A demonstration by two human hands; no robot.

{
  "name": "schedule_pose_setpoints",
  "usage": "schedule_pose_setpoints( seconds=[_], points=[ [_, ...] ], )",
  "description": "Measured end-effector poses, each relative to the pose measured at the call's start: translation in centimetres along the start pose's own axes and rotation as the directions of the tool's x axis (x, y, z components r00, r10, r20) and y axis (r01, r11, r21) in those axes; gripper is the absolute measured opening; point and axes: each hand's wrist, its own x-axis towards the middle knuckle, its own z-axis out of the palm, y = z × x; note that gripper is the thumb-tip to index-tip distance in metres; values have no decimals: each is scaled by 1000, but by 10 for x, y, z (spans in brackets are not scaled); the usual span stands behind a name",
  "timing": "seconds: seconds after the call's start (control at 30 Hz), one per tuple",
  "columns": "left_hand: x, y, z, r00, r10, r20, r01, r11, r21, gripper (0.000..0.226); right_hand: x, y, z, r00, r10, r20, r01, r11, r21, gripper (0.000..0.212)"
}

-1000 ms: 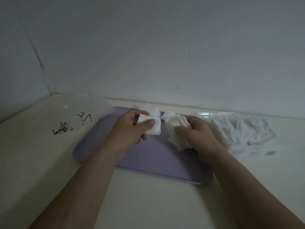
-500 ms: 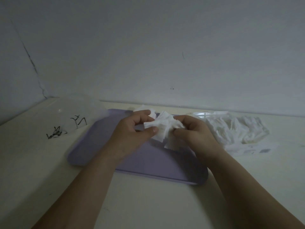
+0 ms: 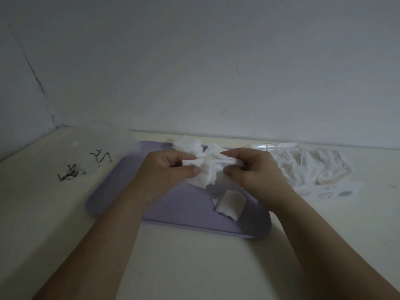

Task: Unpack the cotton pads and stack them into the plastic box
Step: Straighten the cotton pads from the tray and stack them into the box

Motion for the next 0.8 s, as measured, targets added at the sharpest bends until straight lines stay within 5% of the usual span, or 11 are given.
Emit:
schedule_pose_setpoints(
  seconds=[0.1,0.27,0.47,0.53,0.63,0.8],
  points=[
    [3,4,-6,996,-24,-85,10,987,-158,23,3,6,-2,994,11,-110,-22,995,-101,33],
    [2,7,2,997,-52,50,70,871,-487,32,0,8,2,991,64,-116,-96,950,-299,38],
    [0,2,11,996,-7,89,49,878,-477,34,-9,-19,7,994,95,-46,-78,955,285,21],
    [0,3,11,996,-4,93,47,885,-464,40,-10,-21,8,994,105,29,-109,941,321,31],
    [0,4,12,995,-11,104,61,871,-487,48,-10,-20,11,984,151,92,-175,909,380,14],
    [0,7,4,998,-40,49,60,823,-565,22,-7,-15,9,973,232,-16,-202,878,434,9]
  ],
)
